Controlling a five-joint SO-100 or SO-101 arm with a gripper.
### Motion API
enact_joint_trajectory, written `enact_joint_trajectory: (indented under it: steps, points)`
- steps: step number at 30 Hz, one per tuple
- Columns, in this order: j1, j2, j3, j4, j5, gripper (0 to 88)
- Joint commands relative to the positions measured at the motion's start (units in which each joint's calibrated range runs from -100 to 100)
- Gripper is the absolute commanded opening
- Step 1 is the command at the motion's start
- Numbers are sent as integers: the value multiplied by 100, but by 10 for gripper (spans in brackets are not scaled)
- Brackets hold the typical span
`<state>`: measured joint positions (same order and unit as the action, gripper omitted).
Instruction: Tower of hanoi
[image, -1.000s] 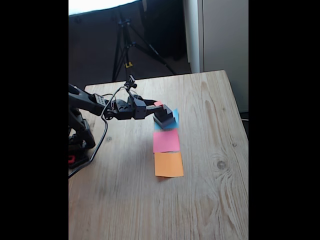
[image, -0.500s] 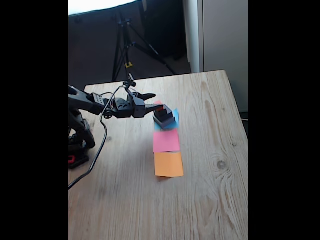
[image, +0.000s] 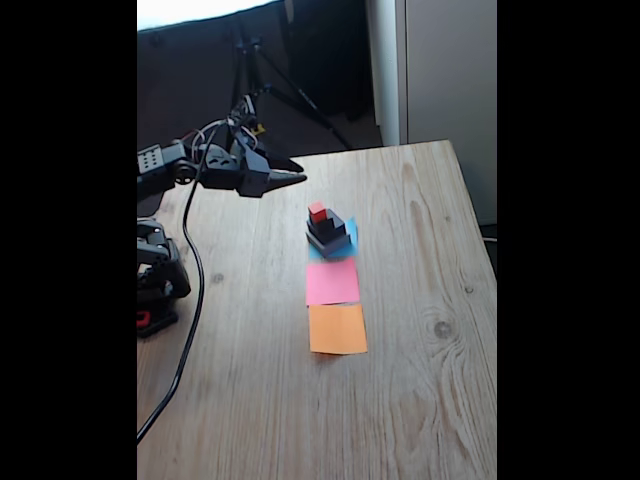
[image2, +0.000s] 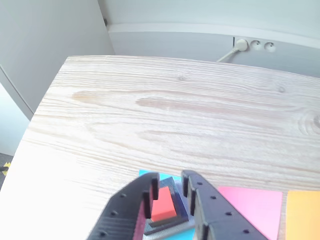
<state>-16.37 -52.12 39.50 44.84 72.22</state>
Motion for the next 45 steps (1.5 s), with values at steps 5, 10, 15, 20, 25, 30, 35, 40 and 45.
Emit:
enact_joint_trajectory:
  steps: [5,10,15,20,25,30,35,40,45]
  points:
    - [504,284,-3832,3760,-82,2]
    - [930,420,-4669,4602,470,2]
    - [1123,511,-4860,4610,-216,2]
    - [1164,503,-4841,4691,-533,2]
    - [1148,465,-4814,5063,-1202,2]
    - [1081,193,-4314,5104,-2858,2]
    - [1223,-322,-3360,4715,-5266,2]
    - [1490,-776,-2360,4440,-6654,2]
    - [1724,-1193,-1260,4270,-9998,2]
